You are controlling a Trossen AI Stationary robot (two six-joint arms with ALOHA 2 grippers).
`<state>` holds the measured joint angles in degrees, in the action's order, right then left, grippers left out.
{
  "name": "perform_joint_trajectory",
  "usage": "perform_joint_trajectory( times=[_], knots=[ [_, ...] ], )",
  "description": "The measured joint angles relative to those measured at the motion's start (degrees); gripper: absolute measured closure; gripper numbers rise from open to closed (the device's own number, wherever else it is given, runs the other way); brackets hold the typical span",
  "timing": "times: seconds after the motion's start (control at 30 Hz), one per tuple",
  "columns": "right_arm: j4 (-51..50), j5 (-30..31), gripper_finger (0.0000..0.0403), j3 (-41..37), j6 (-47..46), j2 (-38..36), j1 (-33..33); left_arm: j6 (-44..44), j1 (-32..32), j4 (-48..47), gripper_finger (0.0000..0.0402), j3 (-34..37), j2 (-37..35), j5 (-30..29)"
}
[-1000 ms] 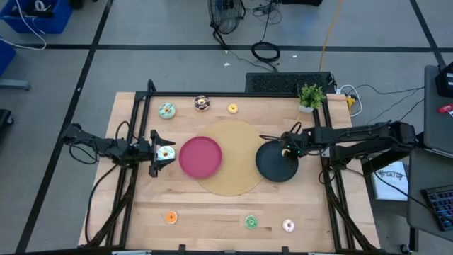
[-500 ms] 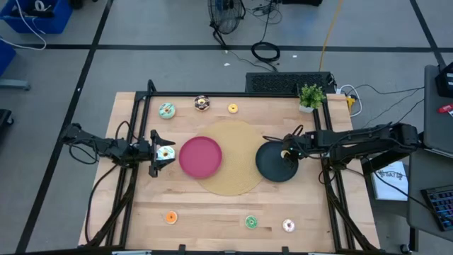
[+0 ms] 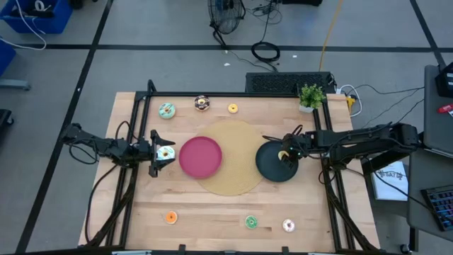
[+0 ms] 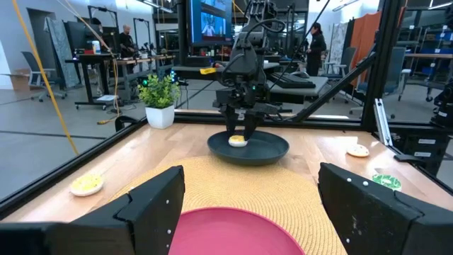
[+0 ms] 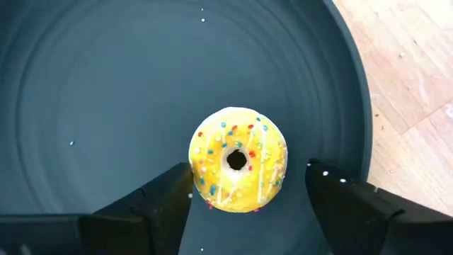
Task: Pick & Place donuts
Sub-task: Put the right small yellow donut on the black plate, then put the small white donut on the black plate
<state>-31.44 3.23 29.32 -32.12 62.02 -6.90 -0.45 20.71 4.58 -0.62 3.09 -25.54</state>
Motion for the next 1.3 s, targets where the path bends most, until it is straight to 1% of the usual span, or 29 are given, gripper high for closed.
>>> perform_joint_trajectory(
  times=[0.13, 0.4, 0.57, 0.73, 0.77, 0.9, 1.07, 1.17, 1.3],
  knots=[
    [0.3, 0.1, 0.0127, 0.0, 0.0, 0.0, 0.0, 0.0, 0.0, 0.0, 0.0082, 0.0, 0.0, 0.0],
    [4.3, -0.5, 0.0132, 0.0, 0.3, -0.2, 0.0, 0.0, 0.0, 0.0, 0.0082, 0.0, 0.0, 0.0],
    [9.0, -0.5, 0.0129, 0.0, 1.8, -1.9, 0.0, 0.0, 0.0, 0.0, 0.0082, 0.0, 0.0, 0.0],
    [16.8, -0.7, 0.013, 0.0, 4.5, -4.8, 0.0, 0.0, 0.0, 0.0, 0.0082, 0.0, 0.0, 0.0],
    [18.6, -1.5, 0.0131, 0.0, 5.1, -5.4, 0.0, 0.0, 0.0, 0.0, 0.0082, 0.0, 0.0, 0.0],
    [26.9, -8.0, 0.0133, 0.0, 6.5, -7.7, 0.0, 0.0, 0.0, 0.0, 0.0082, 0.0, 0.0, 0.0],
    [37.8, -21.9, 0.013, 0.0, 7.9, -8.8, 1.0, 0.0, 0.0, 0.0, 0.0082, 0.0, 0.0, 0.0],
    [44.5, -30.5, 0.0129, 0.0, 7.9, -8.7, 3.2, 0.0, 0.0, 0.0, 0.0082, 0.0, 0.0, 0.0],
    [52.3, -38.1, 0.0129, 0.0, 7.8, -8.7, 8.2, 0.0, 0.0, 0.0, 0.0082, 0.0, 0.0, 0.0]
  ],
)
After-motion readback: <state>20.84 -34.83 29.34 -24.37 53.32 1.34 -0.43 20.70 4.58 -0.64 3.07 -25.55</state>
